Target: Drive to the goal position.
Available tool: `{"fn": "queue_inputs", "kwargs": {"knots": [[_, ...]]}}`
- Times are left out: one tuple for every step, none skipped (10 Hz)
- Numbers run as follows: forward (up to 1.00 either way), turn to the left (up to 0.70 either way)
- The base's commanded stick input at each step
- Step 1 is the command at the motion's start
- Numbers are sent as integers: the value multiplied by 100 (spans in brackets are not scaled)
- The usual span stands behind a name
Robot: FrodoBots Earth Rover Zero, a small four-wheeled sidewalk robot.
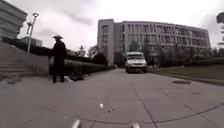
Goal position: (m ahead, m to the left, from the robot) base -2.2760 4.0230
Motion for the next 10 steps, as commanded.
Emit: {"fn": "queue_inputs", "kwargs": {"knots": [[70, 0], [70, 0], [70, 0], [70, 0], [70, 0], [70, 0], [70, -7], [70, -23], [70, -6], [70, 0]]}}
